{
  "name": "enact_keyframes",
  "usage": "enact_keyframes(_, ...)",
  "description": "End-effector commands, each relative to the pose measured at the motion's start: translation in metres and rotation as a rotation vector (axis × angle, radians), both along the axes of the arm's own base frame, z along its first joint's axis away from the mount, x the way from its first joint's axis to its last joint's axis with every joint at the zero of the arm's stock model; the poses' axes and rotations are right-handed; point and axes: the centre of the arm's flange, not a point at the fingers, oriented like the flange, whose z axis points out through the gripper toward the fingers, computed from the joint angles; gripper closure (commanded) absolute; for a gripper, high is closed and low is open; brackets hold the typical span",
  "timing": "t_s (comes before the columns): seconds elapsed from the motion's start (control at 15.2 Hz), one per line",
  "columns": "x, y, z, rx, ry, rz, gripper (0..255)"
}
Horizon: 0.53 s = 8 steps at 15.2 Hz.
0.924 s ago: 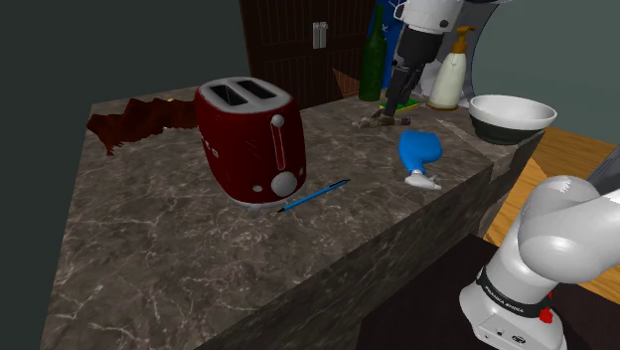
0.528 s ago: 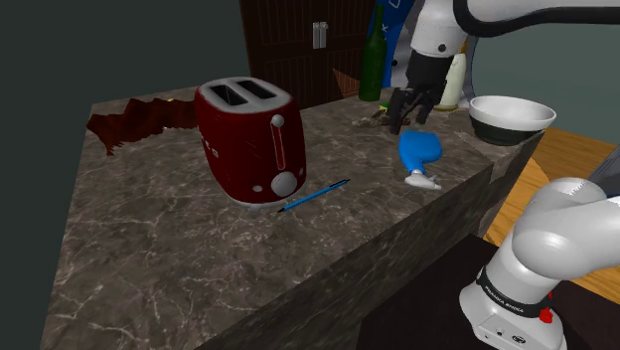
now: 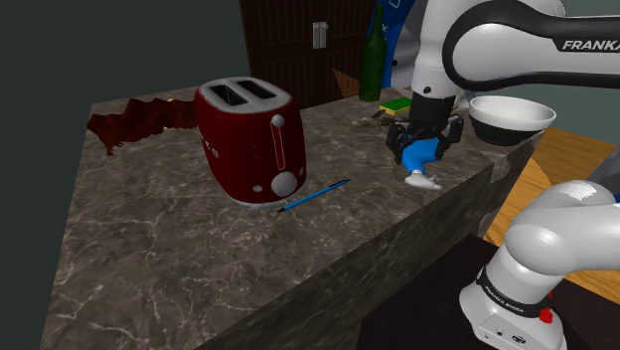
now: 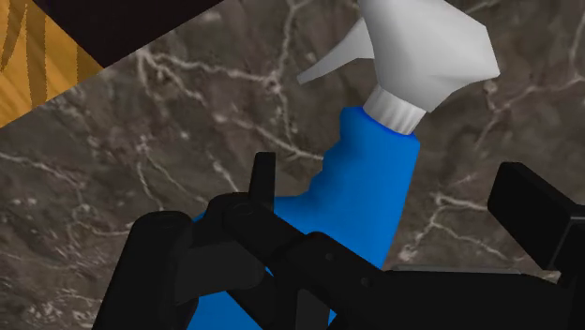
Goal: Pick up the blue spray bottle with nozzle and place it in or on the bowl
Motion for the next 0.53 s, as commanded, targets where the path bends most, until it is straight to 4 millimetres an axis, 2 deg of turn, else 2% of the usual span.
enact_keyframes(0.0, -0.001, -0.001, -0.011, -0.001, 0.001, -0.011, 0)
enact_keyframes(0.26, -0.001, -0.002, -0.030, -0.001, 0.001, -0.011, 0)
enact_keyframes(0.46, -0.001, -0.002, -0.030, -0.001, 0.001, -0.011, 0)
